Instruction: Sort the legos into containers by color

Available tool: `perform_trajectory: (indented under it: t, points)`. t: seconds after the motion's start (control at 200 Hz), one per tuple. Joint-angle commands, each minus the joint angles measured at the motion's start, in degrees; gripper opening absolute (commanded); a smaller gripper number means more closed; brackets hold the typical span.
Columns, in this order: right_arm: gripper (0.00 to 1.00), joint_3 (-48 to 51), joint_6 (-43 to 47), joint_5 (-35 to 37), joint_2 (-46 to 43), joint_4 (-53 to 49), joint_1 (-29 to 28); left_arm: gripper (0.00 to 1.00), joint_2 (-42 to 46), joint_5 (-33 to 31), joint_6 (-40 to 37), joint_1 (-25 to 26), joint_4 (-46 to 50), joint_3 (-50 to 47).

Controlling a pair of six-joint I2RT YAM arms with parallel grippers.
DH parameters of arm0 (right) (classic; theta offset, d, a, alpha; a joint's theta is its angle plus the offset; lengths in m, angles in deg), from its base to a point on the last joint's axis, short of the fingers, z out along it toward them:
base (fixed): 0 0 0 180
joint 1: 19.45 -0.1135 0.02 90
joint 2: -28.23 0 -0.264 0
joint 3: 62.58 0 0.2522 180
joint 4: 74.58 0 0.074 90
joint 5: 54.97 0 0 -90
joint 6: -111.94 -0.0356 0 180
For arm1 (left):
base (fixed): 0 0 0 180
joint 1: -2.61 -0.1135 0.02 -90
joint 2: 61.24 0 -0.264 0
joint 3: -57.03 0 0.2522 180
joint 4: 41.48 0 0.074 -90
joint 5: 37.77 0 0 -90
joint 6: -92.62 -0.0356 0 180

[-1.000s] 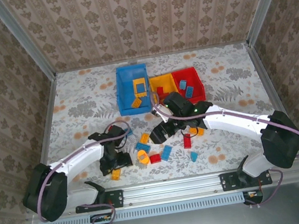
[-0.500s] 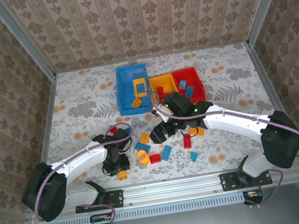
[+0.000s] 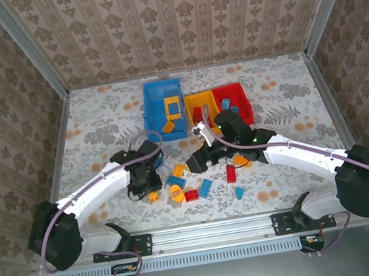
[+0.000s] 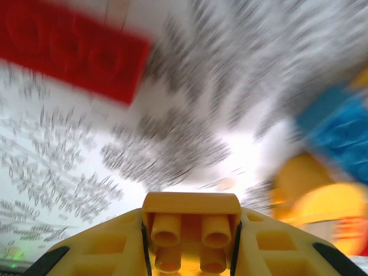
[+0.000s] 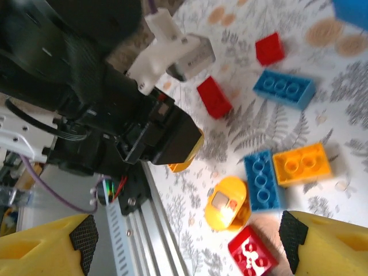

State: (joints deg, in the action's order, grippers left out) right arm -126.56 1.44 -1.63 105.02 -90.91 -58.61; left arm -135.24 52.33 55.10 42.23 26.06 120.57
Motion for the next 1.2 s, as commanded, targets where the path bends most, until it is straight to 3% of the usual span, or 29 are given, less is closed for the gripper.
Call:
perform_trajectory:
  t: [0.0,0.225,0.38,0.645,0.785,0.99,1.195]
  points:
    - [0.85,0.63,-3.63,3.21,-2.17,8.55,2.77,0.28,-3.82,-1.94,-6.42,-3.32,2.61,10.55]
    - [0.86,-6.34,-6.13,22.17,0.75,5.08,7.85,0.29,-20.83,-1.34,-16.71,-8.83,2.29,33.78]
    - [0.85,-10.80,-7.38,23.37,2.48,3.97,11.14,0.30,-35.45,-3.52,-22.35,-10.97,4.70,51.29]
    - [0.85,-12.30,-7.14,23.87,4.52,1.91,11.73,0.30,-56.14,-10.35,-27.65,-12.46,11.29,75.96]
    - [0.85,-11.41,-7.42,23.66,3.95,1.38,12.41,0.35,-61.53,-10.83,-28.11,-12.72,11.54,79.96]
    - [0.86,-9.57,-7.13,23.57,3.27,0.24,13.26,0.61,-62.90,-10.56,-27.97,-11.83,11.81,81.00]
    - [0.85,-7.41,-4.96,25.67,-0.28,-3.69,13.54,0.63,-58.40,-9.51,-26.48,-10.75,11.93,80.89]
